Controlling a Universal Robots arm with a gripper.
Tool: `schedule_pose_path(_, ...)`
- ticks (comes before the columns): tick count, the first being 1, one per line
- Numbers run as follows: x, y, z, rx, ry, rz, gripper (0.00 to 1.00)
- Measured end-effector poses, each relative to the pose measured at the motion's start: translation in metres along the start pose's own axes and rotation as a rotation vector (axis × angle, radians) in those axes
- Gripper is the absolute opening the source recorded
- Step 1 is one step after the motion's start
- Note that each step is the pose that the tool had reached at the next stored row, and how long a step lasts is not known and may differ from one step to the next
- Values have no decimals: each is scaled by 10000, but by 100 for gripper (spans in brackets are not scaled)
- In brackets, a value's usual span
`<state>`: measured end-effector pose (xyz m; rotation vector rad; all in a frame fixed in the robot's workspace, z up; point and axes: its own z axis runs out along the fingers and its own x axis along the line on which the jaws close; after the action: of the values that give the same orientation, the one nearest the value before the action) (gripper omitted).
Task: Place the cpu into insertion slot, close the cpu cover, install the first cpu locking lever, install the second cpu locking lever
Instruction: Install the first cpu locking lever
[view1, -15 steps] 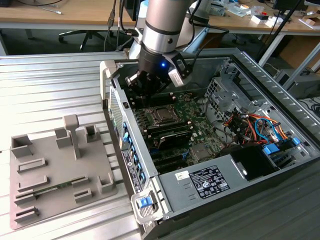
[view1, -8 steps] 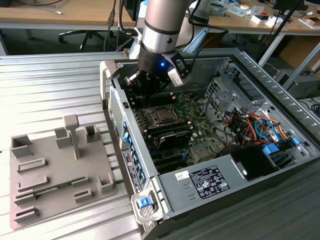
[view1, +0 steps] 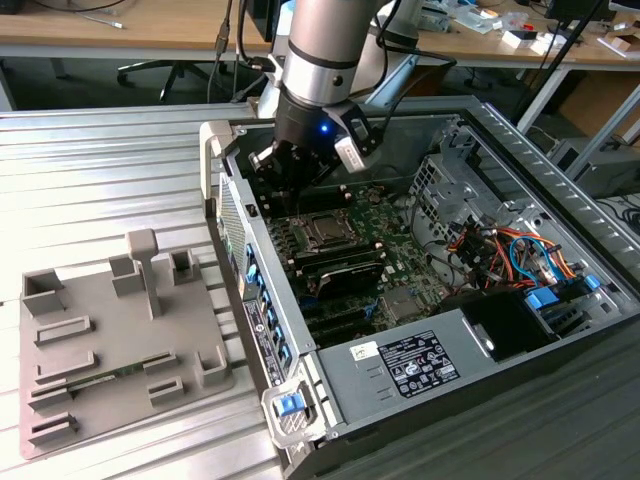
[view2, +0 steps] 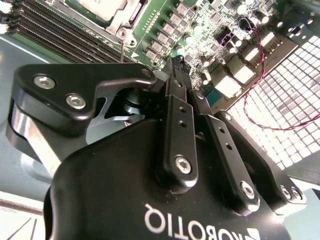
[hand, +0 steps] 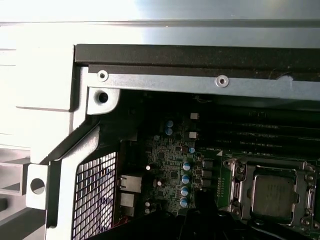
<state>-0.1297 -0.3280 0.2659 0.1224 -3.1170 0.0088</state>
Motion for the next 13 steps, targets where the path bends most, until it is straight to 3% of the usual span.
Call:
schedule_pose_path(7,-3,34,0,0,0,0,11)
schedule_pose_path(13,-9,116,2,0,-1,0,11)
